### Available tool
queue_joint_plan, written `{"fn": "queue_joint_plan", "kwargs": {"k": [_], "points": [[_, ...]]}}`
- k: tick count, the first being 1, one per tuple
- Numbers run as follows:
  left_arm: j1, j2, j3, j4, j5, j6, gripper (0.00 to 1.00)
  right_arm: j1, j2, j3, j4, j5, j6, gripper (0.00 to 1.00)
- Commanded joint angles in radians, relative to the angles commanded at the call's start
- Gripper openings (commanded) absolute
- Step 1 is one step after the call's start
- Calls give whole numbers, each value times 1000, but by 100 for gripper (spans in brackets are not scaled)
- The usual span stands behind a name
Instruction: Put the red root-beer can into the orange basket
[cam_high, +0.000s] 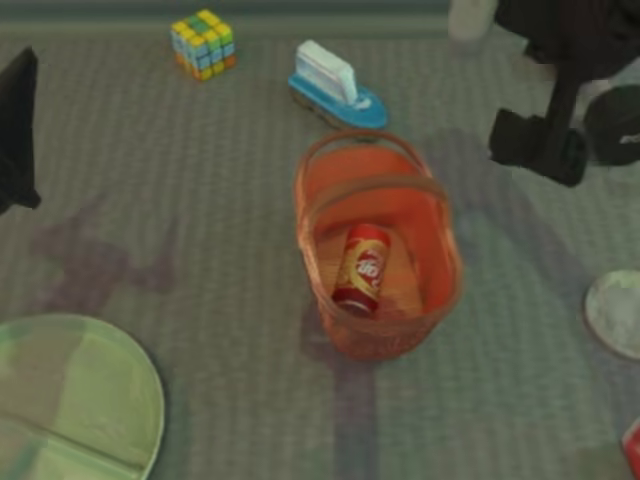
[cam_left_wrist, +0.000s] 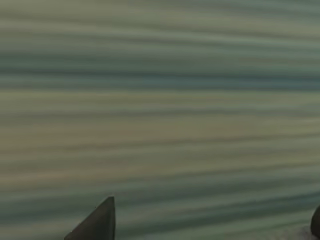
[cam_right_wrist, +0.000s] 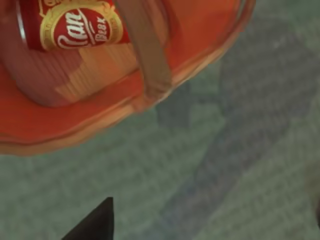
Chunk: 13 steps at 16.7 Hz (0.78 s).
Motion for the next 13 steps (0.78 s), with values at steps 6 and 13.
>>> {"fn": "queue_joint_plan", "kwargs": {"k": [6,13], "points": [[39,-437,-311,-206,-244,59,100,117,481,533,-333,8,-198,100],[53,-664,-495,-315,-372,115,100,177,739,824,-510,14,-302,100]]}}
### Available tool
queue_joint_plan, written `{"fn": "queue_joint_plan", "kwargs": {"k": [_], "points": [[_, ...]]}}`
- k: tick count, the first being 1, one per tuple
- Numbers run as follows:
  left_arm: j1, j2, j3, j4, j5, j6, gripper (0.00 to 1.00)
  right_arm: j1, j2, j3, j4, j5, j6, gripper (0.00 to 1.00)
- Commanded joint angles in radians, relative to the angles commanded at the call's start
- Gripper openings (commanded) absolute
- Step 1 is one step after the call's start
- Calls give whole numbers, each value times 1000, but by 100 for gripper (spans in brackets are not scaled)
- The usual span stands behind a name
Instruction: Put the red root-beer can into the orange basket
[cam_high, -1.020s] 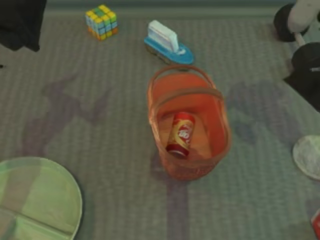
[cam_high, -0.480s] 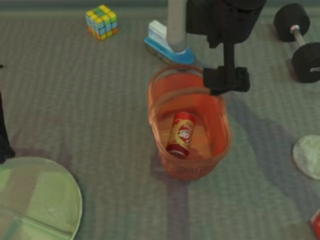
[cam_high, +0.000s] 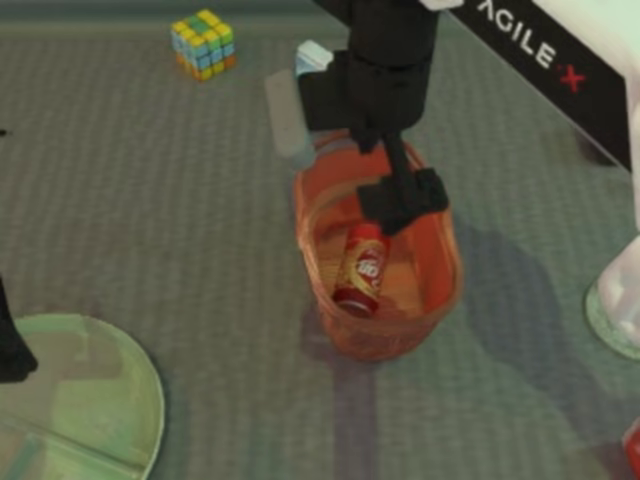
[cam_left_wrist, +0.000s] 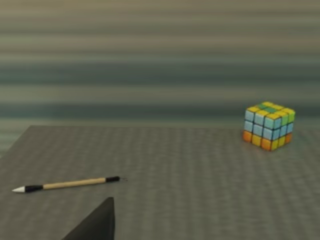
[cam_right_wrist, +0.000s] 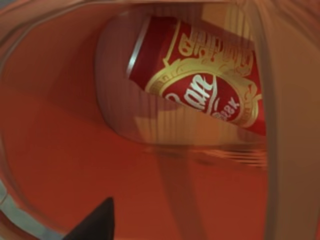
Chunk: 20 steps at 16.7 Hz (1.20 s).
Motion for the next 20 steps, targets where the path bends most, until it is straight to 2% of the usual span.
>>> {"fn": "queue_joint_plan", "kwargs": {"k": [6,12,17,20], "points": [[0,0,0,0,0,0,100,-4,-1,-5,5,0,0,100],[0,0,0,0,0,0,100,0,-56,-179,118,-1,0,100],[0,0,0,0,0,0,100,1,-65,-203,138,-1,0,100],[0,0,0,0,0,0,100,1,-65,-203,138,-1,0,77]]}}
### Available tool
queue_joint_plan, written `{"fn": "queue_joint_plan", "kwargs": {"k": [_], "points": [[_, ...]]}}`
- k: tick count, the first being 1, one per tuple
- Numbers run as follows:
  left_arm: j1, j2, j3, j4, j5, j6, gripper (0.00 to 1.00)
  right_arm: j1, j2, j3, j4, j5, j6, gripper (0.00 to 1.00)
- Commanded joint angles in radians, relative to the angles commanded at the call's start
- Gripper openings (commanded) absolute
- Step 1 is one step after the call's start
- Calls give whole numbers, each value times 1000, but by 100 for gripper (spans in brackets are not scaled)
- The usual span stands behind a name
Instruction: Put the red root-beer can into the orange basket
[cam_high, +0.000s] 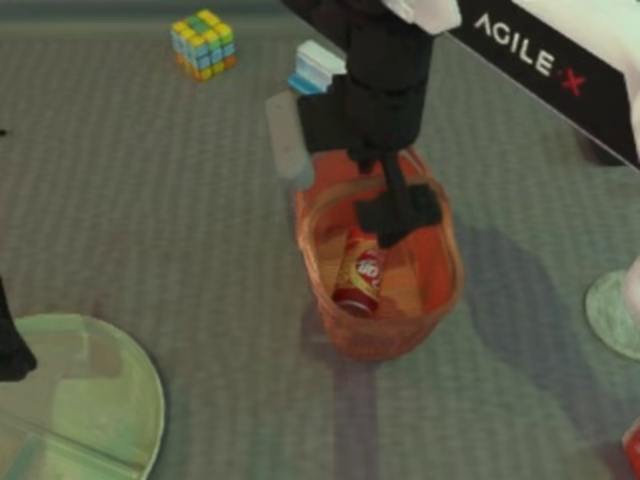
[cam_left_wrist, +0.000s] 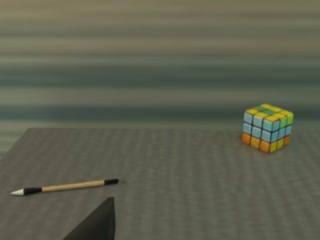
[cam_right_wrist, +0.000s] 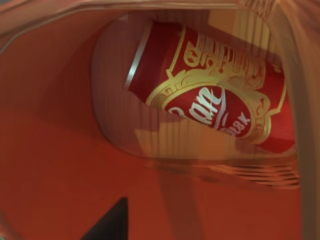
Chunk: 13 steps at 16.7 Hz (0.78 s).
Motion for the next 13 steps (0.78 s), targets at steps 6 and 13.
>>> {"fn": "queue_joint_plan", "kwargs": {"k": [6,13], "points": [[0,0,0,0,0,0,100,0,0,0,0,0,0,32],[0,0,0,0,0,0,100,0,0,0,0,0,0,0]]}}
